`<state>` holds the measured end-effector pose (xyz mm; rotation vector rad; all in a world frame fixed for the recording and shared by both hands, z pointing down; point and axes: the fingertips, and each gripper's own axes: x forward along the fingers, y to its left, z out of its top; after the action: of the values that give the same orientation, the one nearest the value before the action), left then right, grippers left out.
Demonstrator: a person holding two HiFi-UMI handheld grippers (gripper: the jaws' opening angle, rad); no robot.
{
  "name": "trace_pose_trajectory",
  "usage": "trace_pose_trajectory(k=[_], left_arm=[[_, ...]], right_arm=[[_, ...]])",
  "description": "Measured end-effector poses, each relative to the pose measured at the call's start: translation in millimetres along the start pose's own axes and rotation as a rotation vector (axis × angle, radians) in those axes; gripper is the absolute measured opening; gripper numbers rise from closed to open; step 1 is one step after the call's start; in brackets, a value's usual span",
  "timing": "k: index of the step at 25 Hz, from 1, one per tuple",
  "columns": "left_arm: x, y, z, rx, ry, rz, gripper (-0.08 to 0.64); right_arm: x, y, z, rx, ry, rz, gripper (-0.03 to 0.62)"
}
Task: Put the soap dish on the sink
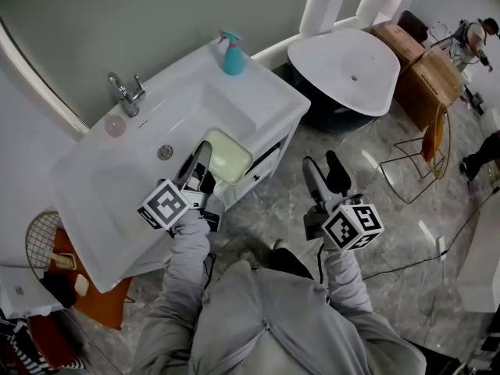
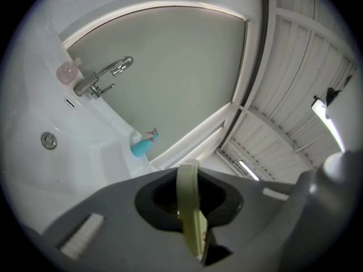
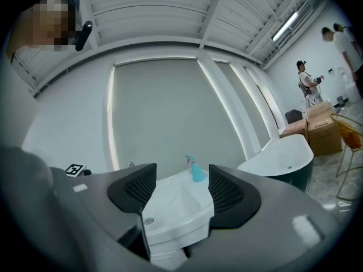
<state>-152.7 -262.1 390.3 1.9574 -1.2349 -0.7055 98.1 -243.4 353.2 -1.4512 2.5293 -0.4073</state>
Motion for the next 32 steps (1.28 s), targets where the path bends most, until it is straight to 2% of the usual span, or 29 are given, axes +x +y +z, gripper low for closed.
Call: trace_pose_trajectory(k=[5,13,22,27,32], left_arm=[[36,24,1,-0.002,0.012,0.03,0.083],[108,61,2,-0.001,0.007,0.092,0.083],[196,109,-9,0.0,0.054,0.182,0.083],[239,141,-19,-0.002,0.101,0.246,0.083],[270,171,-35,0.027,0.159,0.314,0.083]], right_arm=[[34,-22,-3,0.006,0.016,0.005,0.276],[105,-66,3,0.02,0.033,0.058,0.276],[179,-116,6,0.043,0.082,0.111,0.276],[207,-145,9,0.048,0.103,0.1,0.276],[219,-177,10,0.055,0.114,0.063,0.276]])
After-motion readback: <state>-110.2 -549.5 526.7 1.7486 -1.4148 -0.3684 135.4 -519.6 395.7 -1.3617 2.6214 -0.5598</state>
